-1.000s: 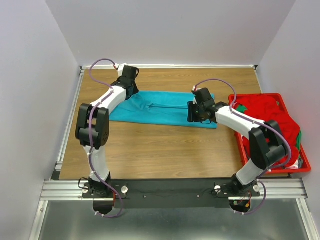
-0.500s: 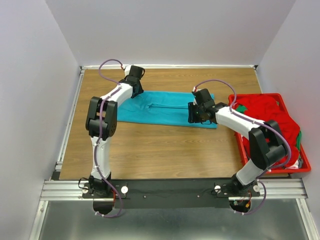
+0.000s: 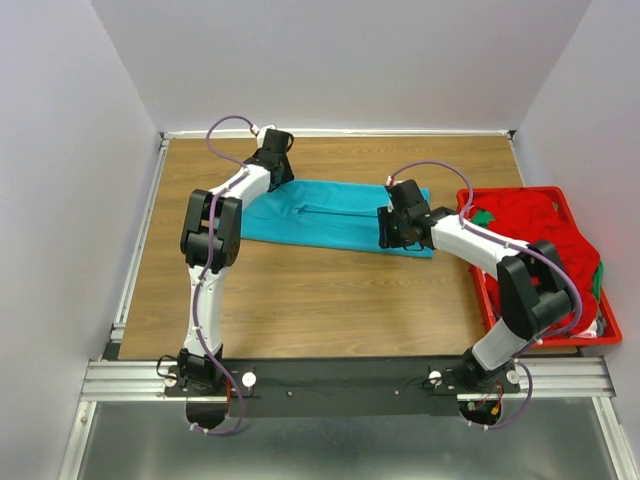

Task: Fold and stack the t-shirts
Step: Fold the tshirt

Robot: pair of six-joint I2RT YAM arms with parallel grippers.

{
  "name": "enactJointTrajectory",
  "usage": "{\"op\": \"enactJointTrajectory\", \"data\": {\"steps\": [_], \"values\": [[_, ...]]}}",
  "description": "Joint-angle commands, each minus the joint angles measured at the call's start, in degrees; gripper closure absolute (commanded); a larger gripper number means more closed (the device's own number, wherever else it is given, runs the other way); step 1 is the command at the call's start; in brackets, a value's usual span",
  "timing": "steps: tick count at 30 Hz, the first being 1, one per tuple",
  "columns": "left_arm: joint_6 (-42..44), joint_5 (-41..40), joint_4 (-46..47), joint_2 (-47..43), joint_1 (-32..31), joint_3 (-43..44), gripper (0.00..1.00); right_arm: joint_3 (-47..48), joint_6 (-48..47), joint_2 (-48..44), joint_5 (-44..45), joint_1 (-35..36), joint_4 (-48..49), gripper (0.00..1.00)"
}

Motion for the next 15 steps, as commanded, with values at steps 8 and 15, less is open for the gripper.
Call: {"op": "enactJointTrajectory", "data": {"steps": [8, 15], "values": [[1.79, -3.15, 9.6, -17.84, -0.87, -14.79, 0.43, -0.01, -3.48, -0.9, 7.13, -0.5, 0.61, 0.52], [-4.73, -7.22, 1.34, -28.49, -0.95, -27.91, 0.42, 0.87, -2.34, 1.99, 6.43, -4.62, 0.7, 0.52]]}}
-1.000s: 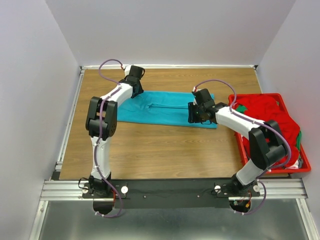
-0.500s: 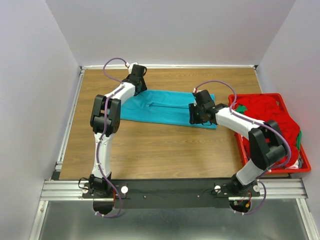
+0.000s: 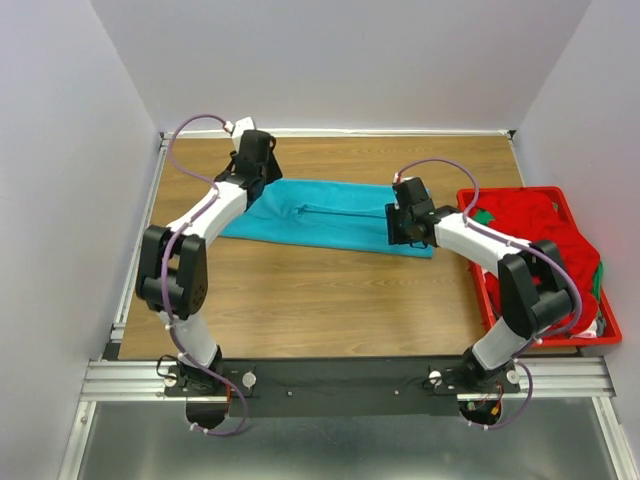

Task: Fold and stack the t-shirts
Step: Fold the tshirt

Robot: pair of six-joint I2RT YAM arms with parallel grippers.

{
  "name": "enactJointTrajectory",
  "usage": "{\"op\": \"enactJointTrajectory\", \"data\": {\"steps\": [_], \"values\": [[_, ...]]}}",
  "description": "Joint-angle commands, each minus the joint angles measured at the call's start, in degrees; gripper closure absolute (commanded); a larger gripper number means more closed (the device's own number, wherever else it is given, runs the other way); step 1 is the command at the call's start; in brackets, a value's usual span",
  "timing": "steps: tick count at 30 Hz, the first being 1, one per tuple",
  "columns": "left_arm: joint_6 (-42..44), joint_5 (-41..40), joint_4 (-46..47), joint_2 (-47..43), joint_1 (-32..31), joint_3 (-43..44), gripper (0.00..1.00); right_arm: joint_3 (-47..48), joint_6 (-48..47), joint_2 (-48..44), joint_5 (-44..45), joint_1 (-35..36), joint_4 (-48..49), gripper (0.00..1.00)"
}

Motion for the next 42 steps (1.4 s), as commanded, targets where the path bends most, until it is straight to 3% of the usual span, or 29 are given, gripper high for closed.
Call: {"op": "enactJointTrajectory", "data": {"steps": [1, 7, 20, 26, 33, 36, 42], "values": [[-4.23, -3.53, -4.2, -2.77, -0.06, -7.44, 0.42, 1.33, -0.04, 2.35, 1.4, -3.49, 0.54, 0.52], [-4.58, -2.47, -2.7, -2.08, 0.03, -14.23, 0.43, 3.18, 0.31, 6.92, -0.01, -6.13, 0.46, 0.52], [-1.07, -0.37, -6.65, 9.6, 1.0, -5.28, 0.43, -4.81, 4.87, 5.08, -10.82, -3.59, -4.02, 0.51], [2.71, -1.07, -11.3, 17.34, 0.91, 7.62, 0.43, -11.66, 10.76, 0.51, -17.93, 7.64, -7.19, 0.51], [8.6, -0.97, -14.04, 26.13, -0.05, 22.32, 0.42, -10.37, 22.17, 0.59, -23.91, 32.4, -7.37, 0.51], [11.75, -1.07, -14.21, 29.03, -0.84, 28.3, 0.42, -6.85, 23.33, 3.66, -23.05, 38.14, -7.19, 0.51], [16.6, 0.24, -14.3, 34.92, -4.88, 39.45, 0.42, 1.41, 22.64, 8.32, -16.28, 38.78, -7.19, 0.51]]}}
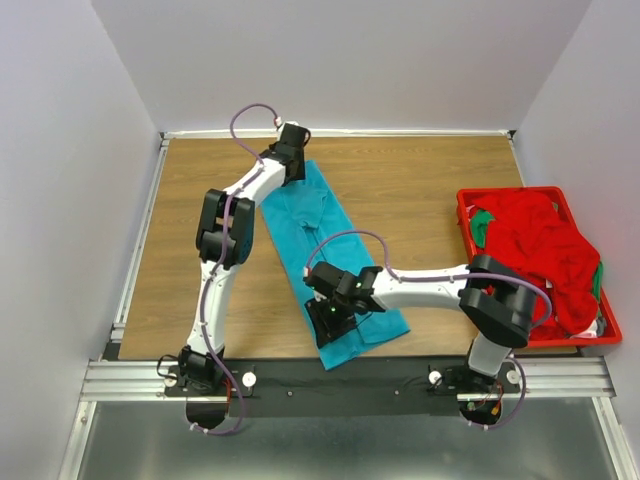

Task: Fold and stack the t-shirts
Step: Fold the tshirt

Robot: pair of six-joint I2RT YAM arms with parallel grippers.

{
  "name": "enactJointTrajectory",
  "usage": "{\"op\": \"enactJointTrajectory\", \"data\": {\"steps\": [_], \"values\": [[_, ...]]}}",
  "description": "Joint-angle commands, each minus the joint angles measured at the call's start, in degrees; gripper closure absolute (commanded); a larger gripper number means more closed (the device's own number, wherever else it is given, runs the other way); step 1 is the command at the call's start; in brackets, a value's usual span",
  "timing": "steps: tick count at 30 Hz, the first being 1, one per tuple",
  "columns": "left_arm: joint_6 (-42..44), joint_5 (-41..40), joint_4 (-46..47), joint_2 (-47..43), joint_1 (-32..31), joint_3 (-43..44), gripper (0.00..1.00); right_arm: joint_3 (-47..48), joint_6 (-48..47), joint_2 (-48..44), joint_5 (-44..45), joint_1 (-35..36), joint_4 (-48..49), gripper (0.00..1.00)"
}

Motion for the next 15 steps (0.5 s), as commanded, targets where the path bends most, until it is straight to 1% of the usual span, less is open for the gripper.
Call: {"op": "enactJointTrajectory", "data": {"steps": [1, 3, 5, 7, 8, 9, 11, 12, 13, 14, 15], "values": [[4.82, 1.74, -0.77, 3.36, -3.23, 7.23, 0.42, 5.31, -0.05, 3.17, 6.63, -0.19, -2.58, 0.51], [3.95, 2.97, -0.95, 4.33, -3.23, 9.86, 0.41, 8.65, -1.98, 1.78, 9.52, -0.28, -2.67, 0.5], [3.42, 2.54, -0.77, 2.94, -3.32, 11.02, 0.4, 10.23, -3.83, 0.28, 11.82, -0.46, -2.93, 0.49], [3.33, 2.01, 0.37, 0.74, -2.97, 11.63, 0.39, 11.91, -5.94, -1.82, 13.14, -2.56, -3.02, 0.48], [2.81, 2.09, 0.89, -2.31, -2.79, 11.64, 0.35, 12.35, -6.47, -2.36, 12.88, -3.7, -2.93, 0.48], [2.45, 1.83, 1.51, -4.0, -2.53, 11.46, 0.33, 12.79, -6.91, -2.8, 12.36, -6.67, -2.93, 0.48], [0.62, 1.39, 1.51, -9.97, -1.3, 10.85, 0.28, 14.89, -9.37, -3.33, 11.91, -9.84, -2.67, 0.48], [-0.01, 0.87, 1.78, -12.17, -0.69, 9.28, 0.27, 15.68, -11.21, -3.16, 11.91, -13.08, -2.41, 0.48], [-0.45, 0.6, 2.21, -17.24, 0.54, 7.78, 0.25, 17.52, -12.09, -2.37, 11.65, -14.77, -0.92, 0.49], [-0.97, 0.25, 2.74, -20.16, 1.07, 5.85, 0.24, 18.49, -12.89, -1.67, 11.04, -16.7, 0.05, 0.49], [-1.59, -0.88, 3.88, -22.97, 1.77, 1.22, 0.2, 19.55, -13.5, -0.79, 10.08, -18.46, 1.19, 0.49]]}}
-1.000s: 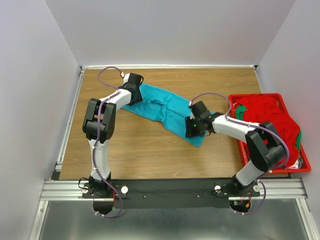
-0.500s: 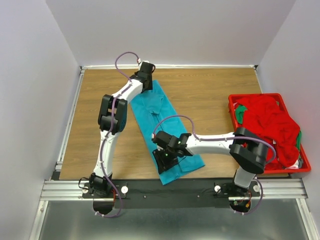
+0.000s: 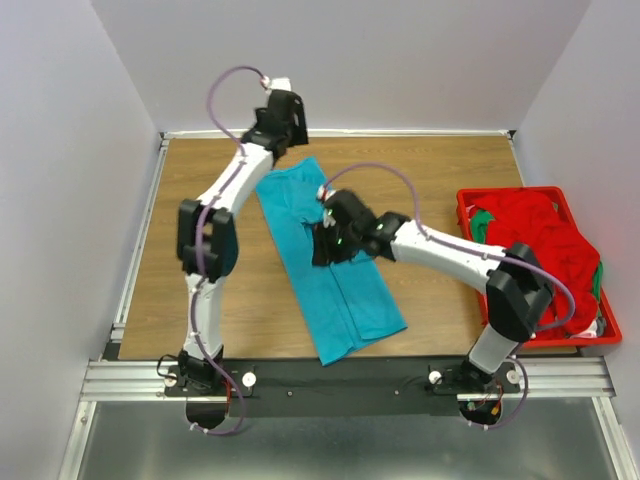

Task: Fold and stack the t-shirts
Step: Fold the tshirt

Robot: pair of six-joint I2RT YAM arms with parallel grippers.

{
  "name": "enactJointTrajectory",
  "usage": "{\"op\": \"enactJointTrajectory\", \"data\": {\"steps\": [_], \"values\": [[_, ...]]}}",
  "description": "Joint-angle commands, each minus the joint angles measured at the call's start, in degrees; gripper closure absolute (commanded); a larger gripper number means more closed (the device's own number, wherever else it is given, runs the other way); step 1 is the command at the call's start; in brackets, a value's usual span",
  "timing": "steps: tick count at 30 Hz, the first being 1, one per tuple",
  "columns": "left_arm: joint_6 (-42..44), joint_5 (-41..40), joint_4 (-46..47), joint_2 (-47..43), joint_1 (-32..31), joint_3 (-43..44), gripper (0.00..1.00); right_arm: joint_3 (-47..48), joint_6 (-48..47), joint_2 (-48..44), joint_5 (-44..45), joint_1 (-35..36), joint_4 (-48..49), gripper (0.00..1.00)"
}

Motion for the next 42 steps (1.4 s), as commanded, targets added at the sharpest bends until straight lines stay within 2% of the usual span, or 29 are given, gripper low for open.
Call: {"op": "enactJointTrajectory", "data": {"steps": [1, 4, 5, 6, 7, 9, 11, 15, 17, 22, 25, 33, 42], "values": [[-2.95, -2.79, 3.49, -18.89, 3.66, -6.37, 0.2, 6.54, -6.03, 2.42, -1.85, -9.8, 4.91, 0.49], [-3.13, -4.9, 3.93, -29.52, 5.94, -16.74, 0.13, 12.26, -8.22, 9.27, -4.68, -14.14, 6.59, 0.49], [-3.13, -5.6, 4.11, -32.27, 6.3, -19.64, 0.1, 16.98, -8.85, 11.21, -5.3, -14.75, 7.12, 0.5], [-2.95, -7.0, 4.89, -35.0, 6.65, -26.11, 0.07, 19.29, -9.2, 15.57, -5.83, -15.63, 7.47, 0.49], [-2.69, -7.62, 5.6, -40.42, 6.74, -29.65, 0.07, 22.01, -9.46, 17.71, -6.79, -16.07, 7.74, 0.5], [-2.69, -8.51, 7.79, -45.72, 7.0, -40.08, 0.04, 29.45, -9.55, 22.36, -8.11, -16.86, 7.83, 0.5], [-4.52, -8.16, 8.68, -53.08, 7.09, -46.8, 0.04, 33.97, -9.55, 28.87, -9.43, -17.22, 8.0, 0.51], [-6.55, 0.42, 14.64, -65.67, 6.83, -67.68, 0.04, 44.95, -9.03, 37.84, -11.46, -17.4, 8.0, 0.55], [-5.95, 2.29, 14.92, -71.81, 6.65, -74.21, 0.03, 47.51, -8.76, 41.78, -11.99, -17.4, 8.09, 0.55], [-4.01, 0.28, 13.6, -79.92, 6.48, -79.43, 0.01, 52.79, -7.71, 47.86, -11.29, -18.01, 8.44, 0.55], [-4.53, -0.95, 14.22, -80.29, 6.48, -79.17, 0.02, 55.16, -5.7, 51.65, -10.58, -19.41, 8.62, 0.55], [-5.15, 4.23, 14.83, -75.63, 6.48, -78.64, 0.02, 52.71, -3.93, 54.55, -9.17, -23.98, 9.85, 0.55], [-4.09, 14.85, 15.71, -67.9, 6.04, -78.29, 0.02, 56.84, -9.37, 55.79, -11.63, -29.26, 10.11, 0.53]]}}
